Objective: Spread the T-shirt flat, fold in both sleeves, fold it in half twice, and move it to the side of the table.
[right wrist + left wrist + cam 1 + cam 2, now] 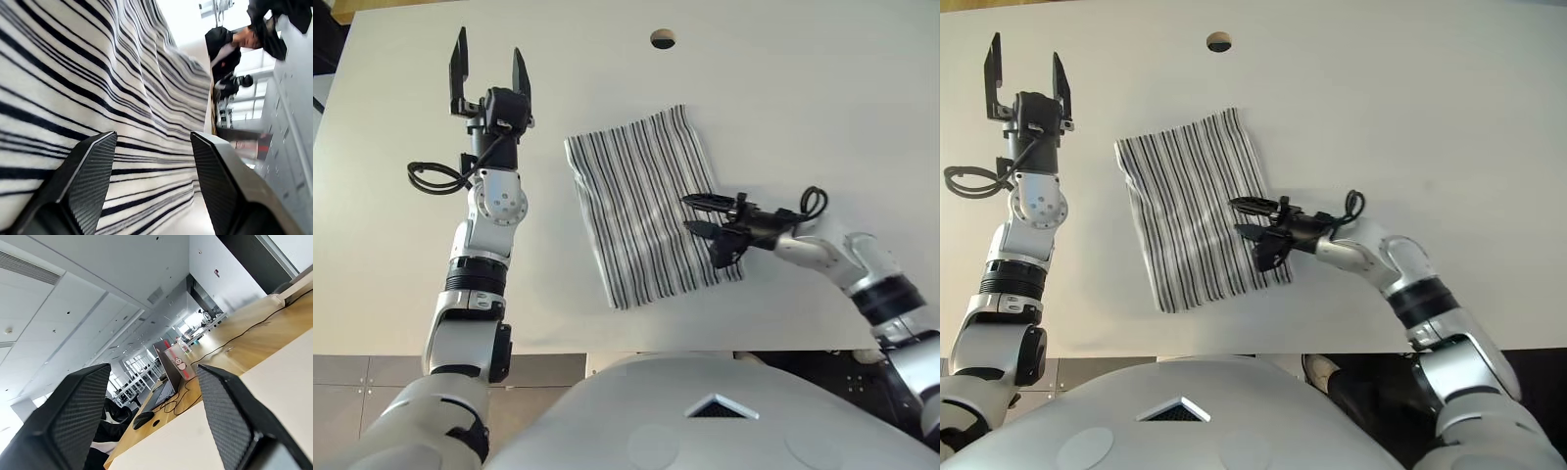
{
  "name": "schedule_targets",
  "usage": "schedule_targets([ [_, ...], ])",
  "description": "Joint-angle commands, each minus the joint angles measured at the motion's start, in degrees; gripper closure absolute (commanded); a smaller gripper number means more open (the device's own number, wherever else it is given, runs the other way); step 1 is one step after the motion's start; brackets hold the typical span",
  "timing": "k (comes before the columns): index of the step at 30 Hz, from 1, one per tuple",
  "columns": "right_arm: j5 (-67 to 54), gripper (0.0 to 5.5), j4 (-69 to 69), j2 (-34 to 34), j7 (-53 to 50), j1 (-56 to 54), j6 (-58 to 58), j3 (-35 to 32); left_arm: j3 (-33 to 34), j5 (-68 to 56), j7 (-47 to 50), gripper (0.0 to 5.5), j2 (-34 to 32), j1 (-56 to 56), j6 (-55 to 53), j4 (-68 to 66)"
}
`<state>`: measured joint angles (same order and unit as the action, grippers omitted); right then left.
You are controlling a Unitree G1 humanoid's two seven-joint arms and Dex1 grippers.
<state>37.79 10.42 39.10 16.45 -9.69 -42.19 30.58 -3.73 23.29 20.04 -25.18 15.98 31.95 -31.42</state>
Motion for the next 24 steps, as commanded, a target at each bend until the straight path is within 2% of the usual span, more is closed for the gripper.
schedule_targets([
  [1,-1.31,2.72,-4.46,2.66,3.08,5.09,2.31,-1.66,-0.07,0.55,-1.72,2.25,-1.52,-1.47,1.34,0.39],
  [5,-1.90,2.72,-6.46,0.86,3.54,5.66,3.90,-2.32,0.50,0.91,-3.69,2.25,-4.19,-4.65,2.88,3.49],
  [9,-0.91,2.72,-6.60,-4.15,5.24,5.07,3.24,1.95,0.82,0.80,-5.29,2.25,-5.67,-7.48,3.30,5.84],
  [12,-0.92,2.72,-6.19,-5.80,5.40,4.29,3.32,2.46,0.85,0.85,-5.87,2.25,-6.02,-7.74,3.39,6.07],
  [14,-2.52,2.72,-7.89,-4.23,5.26,4.97,3.56,0.04,0.66,1.46,-7.22,2.25,-7.62,-9.21,4.47,7.42],
  [18,-17.50,2.72,-18.31,0.61,3.87,9.33,4.27,-12.86,-0.86,1.92,-15.09,2.25,-15.86,-17.09,11.78,14.49],
  [21,-25.56,2.72,-25.01,4.40,5.25,13.88,5.61,-20.50,-0.28,-2.52,-22.75,2.25,-21.57,-23.40,14.19,19.98],
  [24,-24.85,2.72,-28.45,12.17,11.76,23.08,5.88,-22.75,-0.73,-5.84,-33.04,2.25,-29.34,-32.96,13.89,26.27],
])
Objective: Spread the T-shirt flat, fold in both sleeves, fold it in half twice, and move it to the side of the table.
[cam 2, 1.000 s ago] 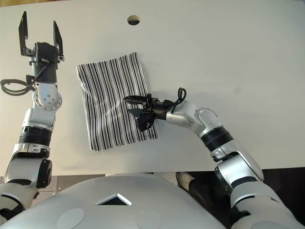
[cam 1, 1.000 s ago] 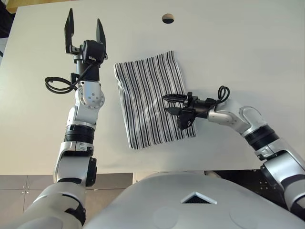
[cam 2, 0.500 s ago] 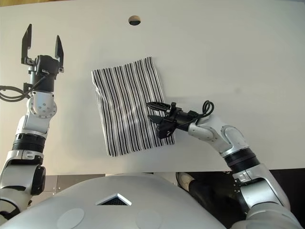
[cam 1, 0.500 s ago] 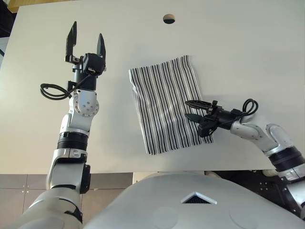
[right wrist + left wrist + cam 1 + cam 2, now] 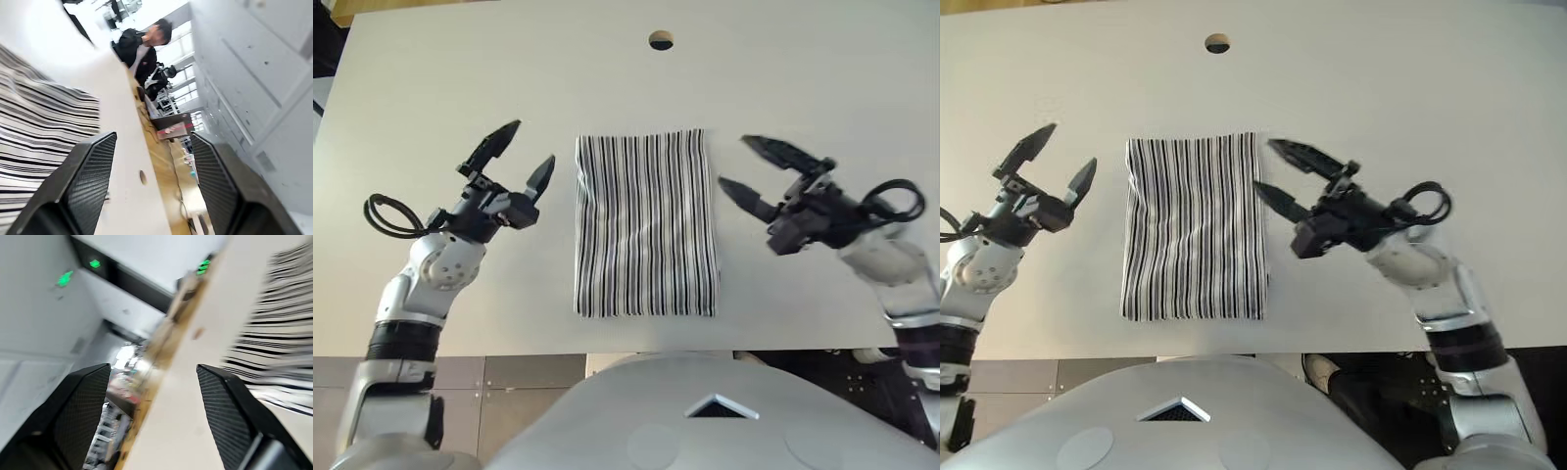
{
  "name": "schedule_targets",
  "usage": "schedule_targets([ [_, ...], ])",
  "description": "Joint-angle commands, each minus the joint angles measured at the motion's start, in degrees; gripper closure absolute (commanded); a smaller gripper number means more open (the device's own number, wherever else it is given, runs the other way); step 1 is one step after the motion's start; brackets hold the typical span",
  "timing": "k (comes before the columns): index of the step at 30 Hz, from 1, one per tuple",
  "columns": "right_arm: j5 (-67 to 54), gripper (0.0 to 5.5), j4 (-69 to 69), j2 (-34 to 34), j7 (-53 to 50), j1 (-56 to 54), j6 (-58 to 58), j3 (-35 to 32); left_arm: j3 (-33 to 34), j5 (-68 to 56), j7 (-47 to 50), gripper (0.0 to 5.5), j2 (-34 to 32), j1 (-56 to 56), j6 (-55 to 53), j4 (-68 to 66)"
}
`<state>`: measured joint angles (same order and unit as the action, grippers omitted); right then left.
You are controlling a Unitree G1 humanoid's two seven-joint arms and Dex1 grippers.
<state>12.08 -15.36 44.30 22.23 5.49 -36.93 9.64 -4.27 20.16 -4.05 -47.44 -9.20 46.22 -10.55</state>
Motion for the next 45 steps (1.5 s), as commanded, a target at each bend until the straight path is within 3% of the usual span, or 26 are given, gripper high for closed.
schedule_targets([
  [1,2.71,2.72,-2.84,9.03,7.90,10.83,0.46,-1.58,-0.58,-2.92,-11.69,2.25,-8.94,-10.03,-0.57,6.90],
  [5,11.45,2.72,-1.23,11.97,11.07,16.44,-1.07,0.11,-2.52,-4.86,-21.25,2.25,-13.13,-12.84,-1.71,11.95],
  [12,19.94,2.72,2.48,11.34,14.97,10.57,-3.51,5.84,-7.04,-4.74,-29.58,2.25,-12.17,-12.02,-1.91,15.01],
  [20,19.45,1.51,3.01,9.68,16.63,6.47,-4.11,10.88,-7.26,-4.70,-32.73,2.22,-13.11,-14.00,-2.08,15.84],
  [28,17.58,1.47,2.06,10.86,17.84,6.12,-3.46,12.85,6.73,-9.38,-26.04,2.22,-11.27,-10.89,-2.27,16.26],
  [32,17.18,1.47,1.67,11.08,18.50,5.54,-3.11,13.16,9.25,-8.61,-27.94,2.22,-13.15,-13.93,-1.91,15.39],
  [34,16.99,1.47,1.42,10.76,18.96,5.14,-2.90,13.53,8.46,-6.95,-29.99,2.22,-14.20,-17.14,-1.57,14.33],
  [39,17.05,1.47,2.11,10.35,19.04,4.29,-3.09,13.93,-0.94,-4.05,-35.10,2.22,-12.07,-18.44,-1.04,13.36],
  [45,16.93,1.47,2.83,10.16,19.08,3.27,-3.26,14.40,-4.57,-0.19,-35.82,2.22,-12.35,-16.79,-0.94,10.46],
])
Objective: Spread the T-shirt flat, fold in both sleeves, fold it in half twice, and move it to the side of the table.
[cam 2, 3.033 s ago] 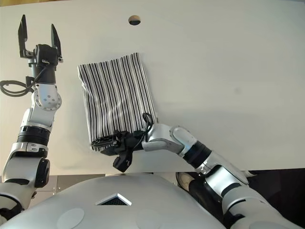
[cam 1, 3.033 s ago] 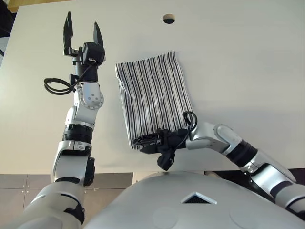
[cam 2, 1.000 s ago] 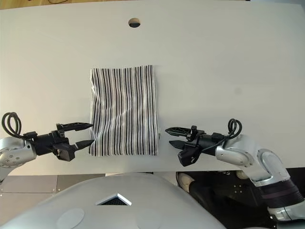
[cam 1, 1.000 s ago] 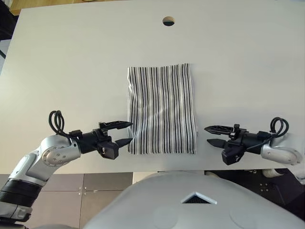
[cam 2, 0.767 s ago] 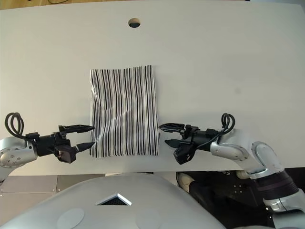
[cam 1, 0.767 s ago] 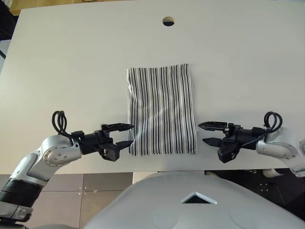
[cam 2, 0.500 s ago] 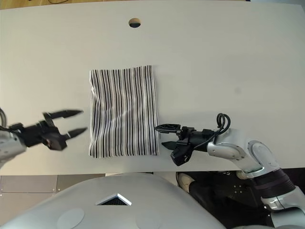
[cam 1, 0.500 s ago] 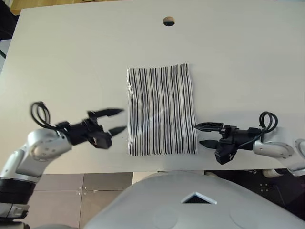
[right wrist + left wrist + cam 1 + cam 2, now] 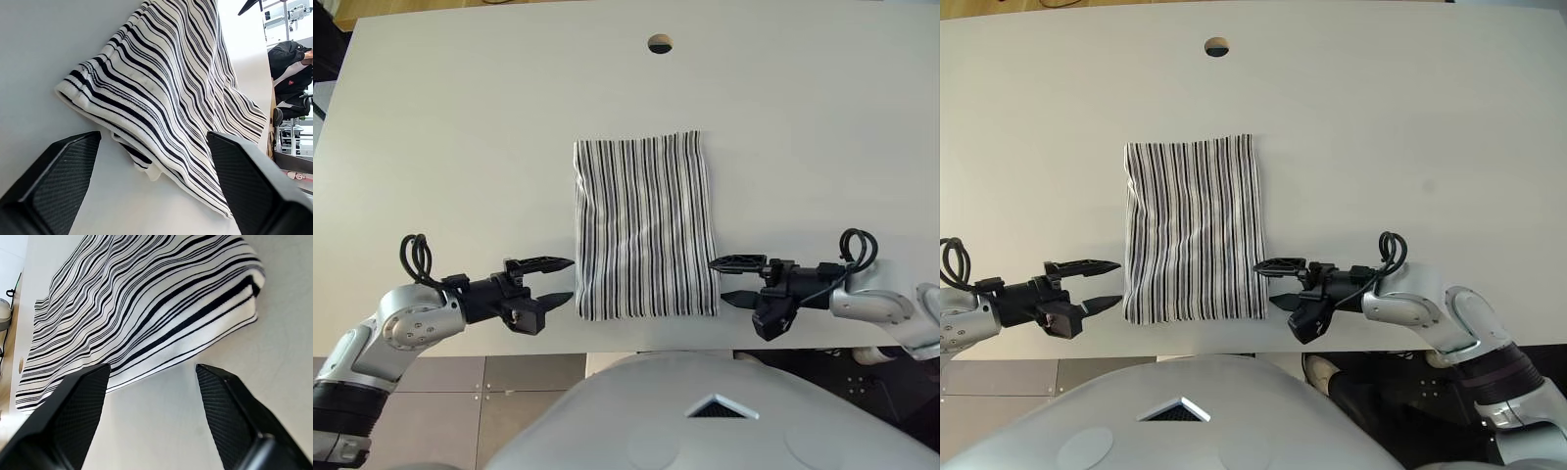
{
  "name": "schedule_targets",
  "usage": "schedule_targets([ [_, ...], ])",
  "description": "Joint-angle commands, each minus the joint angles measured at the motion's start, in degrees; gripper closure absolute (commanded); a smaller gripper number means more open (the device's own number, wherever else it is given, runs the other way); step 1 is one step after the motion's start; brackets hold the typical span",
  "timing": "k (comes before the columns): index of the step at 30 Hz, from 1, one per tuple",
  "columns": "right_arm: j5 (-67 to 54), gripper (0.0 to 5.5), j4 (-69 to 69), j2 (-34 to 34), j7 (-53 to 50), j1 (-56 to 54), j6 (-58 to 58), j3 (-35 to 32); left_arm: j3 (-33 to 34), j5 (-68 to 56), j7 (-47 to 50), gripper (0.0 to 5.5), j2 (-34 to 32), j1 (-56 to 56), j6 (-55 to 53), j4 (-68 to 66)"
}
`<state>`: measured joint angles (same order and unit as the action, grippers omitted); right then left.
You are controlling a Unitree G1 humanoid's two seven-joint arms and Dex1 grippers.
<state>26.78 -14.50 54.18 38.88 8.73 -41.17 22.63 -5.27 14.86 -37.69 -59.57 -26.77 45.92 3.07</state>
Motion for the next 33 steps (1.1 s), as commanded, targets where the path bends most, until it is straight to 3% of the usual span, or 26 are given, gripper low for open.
schedule_targets([
  [1,2.28,1.47,2.21,0.03,2.35,-0.24,0.89,1.61,-4.86,4.90,-2.55,2.22,0.48,1.57,-0.44,-3.08],
  [10,3.34,1.47,4.81,-0.36,1.01,-1.44,0.35,1.65,-11.37,1.59,-4.69,2.22,0.80,4.44,0.87,-1.86],
  [20,4.74,1.45,11.34,-3.27,-0.14,-5.43,-1.11,3.93,-12.86,1.27,-4.14,3.93,0.84,5.77,2.13,-2.84],
  [28,3.76,3.03,12.00,-2.56,-0.12,-5.69,-1.18,4.23,-14.07,1.20,-3.53,5.26,1.43,6.85,3.60,-4.89],
  [33,1.84,3.82,10.93,-2.11,0.13,-4.56,-1.22,3.70,-14.03,1.25,-2.60,5.40,2.43,8.18,4.12,-7.15],
])
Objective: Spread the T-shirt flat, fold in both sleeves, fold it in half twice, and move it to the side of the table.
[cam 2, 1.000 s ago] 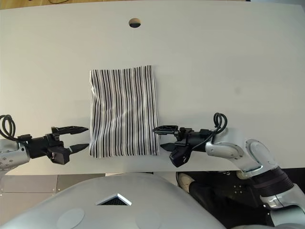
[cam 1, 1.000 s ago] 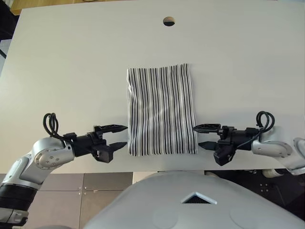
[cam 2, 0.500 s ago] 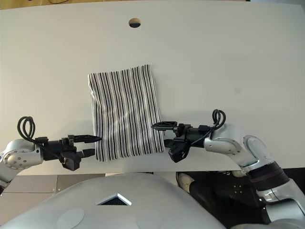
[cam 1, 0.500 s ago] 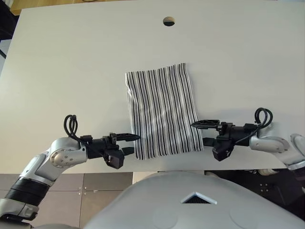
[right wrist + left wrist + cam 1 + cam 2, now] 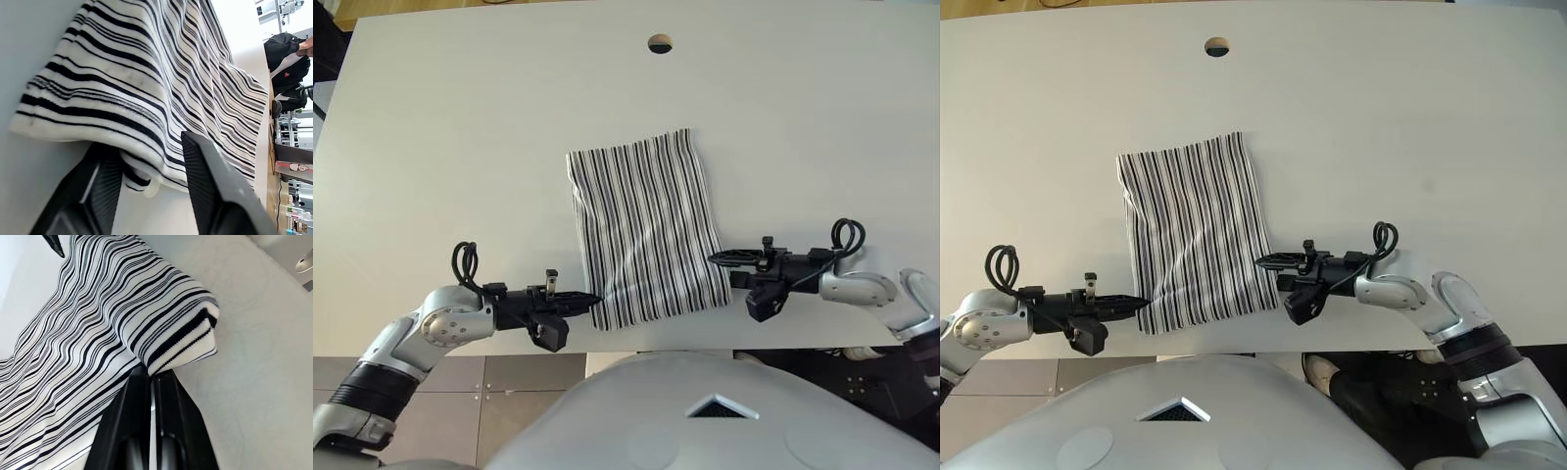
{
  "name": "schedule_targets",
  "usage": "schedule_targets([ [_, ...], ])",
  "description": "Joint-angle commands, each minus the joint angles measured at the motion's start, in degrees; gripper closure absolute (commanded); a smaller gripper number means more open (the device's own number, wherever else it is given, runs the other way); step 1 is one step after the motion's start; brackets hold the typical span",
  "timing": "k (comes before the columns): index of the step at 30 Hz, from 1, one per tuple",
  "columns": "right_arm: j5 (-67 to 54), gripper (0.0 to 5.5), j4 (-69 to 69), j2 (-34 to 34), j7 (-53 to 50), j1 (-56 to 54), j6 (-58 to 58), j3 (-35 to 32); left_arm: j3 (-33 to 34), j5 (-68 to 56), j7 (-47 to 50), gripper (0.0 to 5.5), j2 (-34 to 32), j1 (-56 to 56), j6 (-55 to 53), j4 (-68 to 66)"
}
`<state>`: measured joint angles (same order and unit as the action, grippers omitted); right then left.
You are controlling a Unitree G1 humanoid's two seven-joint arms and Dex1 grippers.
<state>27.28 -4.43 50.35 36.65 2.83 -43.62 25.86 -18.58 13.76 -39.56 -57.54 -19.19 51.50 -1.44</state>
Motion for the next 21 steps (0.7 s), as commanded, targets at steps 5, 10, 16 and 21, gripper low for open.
schedule_targets([
  [5,0.00,4.80,0.38,1.10,2.29,2.26,1.49,0.21,-0.17,1.74,0.15,5.40,1.28,1.68,-1.15,-5.19],
  [10,-3.56,5.39,-1.30,0.23,2.35,3.40,2.43,-0.50,-0.35,1.02,0.60,5.40,2.04,1.42,-1.10,-5.98],
  [16,-9.13,5.39,-3.93,1.10,2.97,6.14,4.34,-2.13,-0.23,-2.73,0.45,5.40,1.32,-1.67,-1.02,-3.43],
  [21,-19.99,5.39,-11.40,7.14,6.58,15.91,8.47,-4.94,2.02,-16.86,1.32,5.40,0.81,-9.93,-4.19,5.69],
])
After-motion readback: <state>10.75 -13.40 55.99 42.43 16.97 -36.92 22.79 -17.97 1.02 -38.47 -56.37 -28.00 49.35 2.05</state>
